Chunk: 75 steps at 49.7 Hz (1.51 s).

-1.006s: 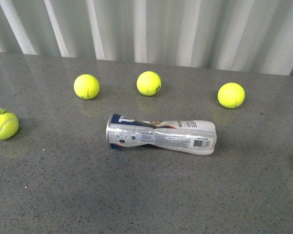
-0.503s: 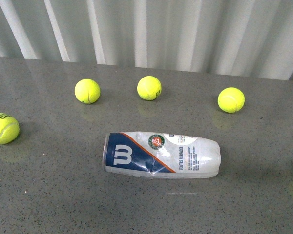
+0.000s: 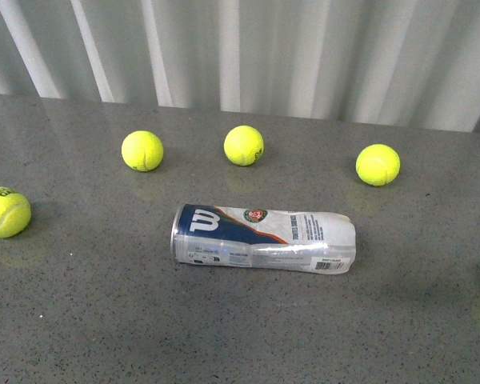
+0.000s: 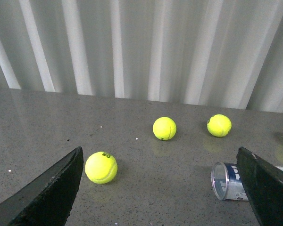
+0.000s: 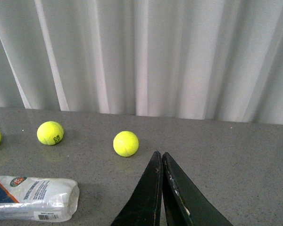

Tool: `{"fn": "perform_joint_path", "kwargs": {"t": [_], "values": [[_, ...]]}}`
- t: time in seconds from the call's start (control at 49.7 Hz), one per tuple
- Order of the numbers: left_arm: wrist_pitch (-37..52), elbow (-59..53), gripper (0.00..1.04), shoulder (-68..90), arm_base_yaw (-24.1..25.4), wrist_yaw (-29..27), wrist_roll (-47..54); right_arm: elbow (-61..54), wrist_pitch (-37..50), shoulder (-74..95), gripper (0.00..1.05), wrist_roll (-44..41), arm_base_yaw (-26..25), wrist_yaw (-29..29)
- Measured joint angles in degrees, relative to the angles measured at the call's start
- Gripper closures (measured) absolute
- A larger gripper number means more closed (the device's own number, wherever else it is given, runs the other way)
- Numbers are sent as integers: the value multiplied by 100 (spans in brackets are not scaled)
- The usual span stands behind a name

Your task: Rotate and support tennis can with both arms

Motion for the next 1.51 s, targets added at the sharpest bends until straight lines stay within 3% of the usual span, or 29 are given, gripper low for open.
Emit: {"fn": "perform_joint_path", "kwargs": {"t": [0.543,0.644,1.026,1.509], "values": [[0,0,7,0,0,0,0,0,-931,-940,101,0,0,-2],[0,0,7,0,0,-2,0,4,-1908,-1781,101,0,-2,-4],[0,0,7,-4,0,0,0,4,-1939,-1908,101,-2,-2,-4],[0,0,7,-4,0,0,0,4,-1943,-1912,26,-4,-2,-4]]}}
